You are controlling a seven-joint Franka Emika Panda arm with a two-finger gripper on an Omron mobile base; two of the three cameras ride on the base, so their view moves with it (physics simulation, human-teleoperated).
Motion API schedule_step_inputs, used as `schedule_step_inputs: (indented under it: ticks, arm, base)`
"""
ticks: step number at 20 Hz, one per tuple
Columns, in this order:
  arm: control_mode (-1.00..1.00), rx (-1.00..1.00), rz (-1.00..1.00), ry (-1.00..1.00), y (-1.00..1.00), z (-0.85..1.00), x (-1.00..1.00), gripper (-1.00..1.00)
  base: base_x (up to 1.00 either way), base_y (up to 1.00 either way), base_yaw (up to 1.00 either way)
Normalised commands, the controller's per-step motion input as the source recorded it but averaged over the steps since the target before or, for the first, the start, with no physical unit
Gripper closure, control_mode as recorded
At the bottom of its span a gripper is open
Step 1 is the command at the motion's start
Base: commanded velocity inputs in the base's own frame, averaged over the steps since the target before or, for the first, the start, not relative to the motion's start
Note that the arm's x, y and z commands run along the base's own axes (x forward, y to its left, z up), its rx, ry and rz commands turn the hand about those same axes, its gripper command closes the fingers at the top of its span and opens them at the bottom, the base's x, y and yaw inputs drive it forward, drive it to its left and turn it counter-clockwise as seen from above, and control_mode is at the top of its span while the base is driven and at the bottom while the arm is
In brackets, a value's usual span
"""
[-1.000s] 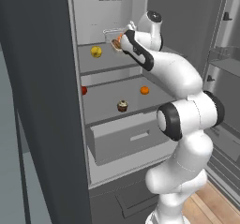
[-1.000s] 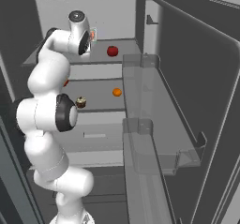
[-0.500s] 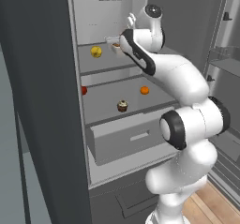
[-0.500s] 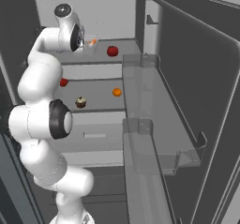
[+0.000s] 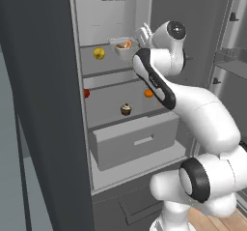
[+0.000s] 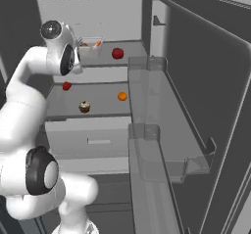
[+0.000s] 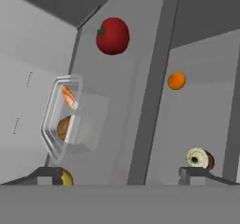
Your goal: Place the tupperware on the top shelf of the fridge. Make space for the tupperware among the existing items by rearranging them on the shelves if needed. Close the fridge door when finished.
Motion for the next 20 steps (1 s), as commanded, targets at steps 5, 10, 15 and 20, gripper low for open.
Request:
schedule_step_inputs:
  ticks: [5,10,15,20]
  arm:
    - [-1.00,-0.33,0.51,-0.02,-0.21,0.12,-1.00,-1.00]
    - [-1.00,-0.69,0.63,0.12,0.03,-0.04,-1.00,-1.00]
    - [-1.00,-0.56,0.51,0.10,-0.08,-0.25,-0.96,-1.00]
    - [-1.00,-0.30,0.32,-0.01,-0.08,-0.68,-0.65,-1.00]
  base:
    - [0.00,0.00,0.00]
    - [0.00,0.00,0.00]
    - [0.00,0.00,0.00]
    - [0.00,0.00,0.00]
